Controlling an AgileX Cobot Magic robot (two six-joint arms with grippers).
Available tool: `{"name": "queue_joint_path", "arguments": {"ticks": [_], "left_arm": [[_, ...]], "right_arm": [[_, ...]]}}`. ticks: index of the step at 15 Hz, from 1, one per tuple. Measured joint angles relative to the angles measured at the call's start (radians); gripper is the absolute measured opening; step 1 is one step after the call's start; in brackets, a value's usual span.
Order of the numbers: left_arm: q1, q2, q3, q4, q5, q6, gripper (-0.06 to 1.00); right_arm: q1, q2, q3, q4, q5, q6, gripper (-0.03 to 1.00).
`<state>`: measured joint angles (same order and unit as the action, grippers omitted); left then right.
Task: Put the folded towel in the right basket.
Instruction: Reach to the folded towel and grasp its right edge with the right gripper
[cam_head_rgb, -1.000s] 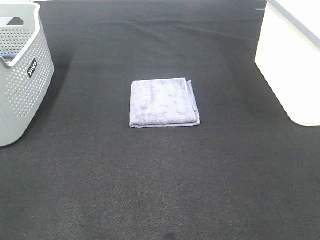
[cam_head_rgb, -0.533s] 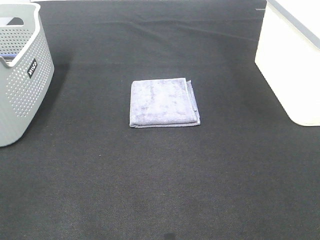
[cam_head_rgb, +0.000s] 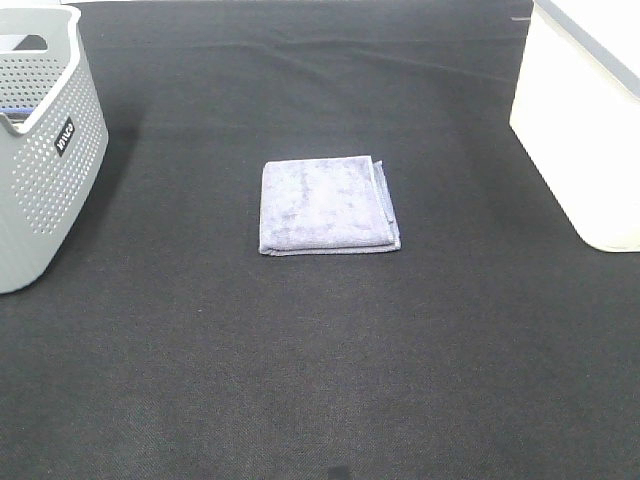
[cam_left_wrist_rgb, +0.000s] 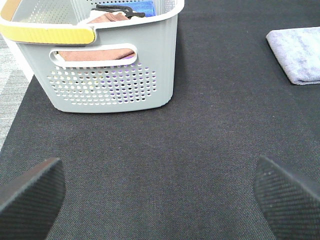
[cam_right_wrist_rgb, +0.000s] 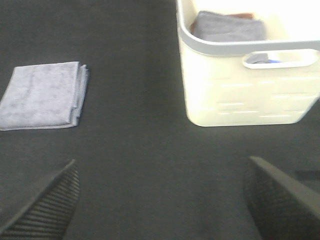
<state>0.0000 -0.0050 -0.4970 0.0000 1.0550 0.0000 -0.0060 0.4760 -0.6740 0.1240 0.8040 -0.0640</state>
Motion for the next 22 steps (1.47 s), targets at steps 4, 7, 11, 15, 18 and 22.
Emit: {"name": "queue_joint_path", "arguments": {"ticks": [4,7,11,15,18,22], "left_arm": [[0.0,0.0,0.0,0.0,0.0,0.0,0.97],[0.0,0.0,0.0,0.0,0.0,0.0,0.97],[0.0,0.0,0.0,0.0,0.0,0.0,0.97],[0.0,0.0,0.0,0.0,0.0,0.0,0.97],[0.0,0.0,0.0,0.0,0.0,0.0,0.97],[0.0,0.0,0.0,0.0,0.0,0.0,0.97]], "right_arm": [[0.0,0.453,-0.286,0.099,-0.002,-0.076,0.82],[0.0,0.735,-0.517,0.129,0.035,-0.127,0.82],[0.002,1.095,-0.889,0.156,0.24,-0.134,0.82],[0.086,1.271,-1.088,0.124,0.308,-0.134,0.82],[0.223,1.469,-1.255,0.133,0.369,-0.092,0.82],[0.253,1.654,-1.328,0.27,0.398,-0.073,0.82]]}}
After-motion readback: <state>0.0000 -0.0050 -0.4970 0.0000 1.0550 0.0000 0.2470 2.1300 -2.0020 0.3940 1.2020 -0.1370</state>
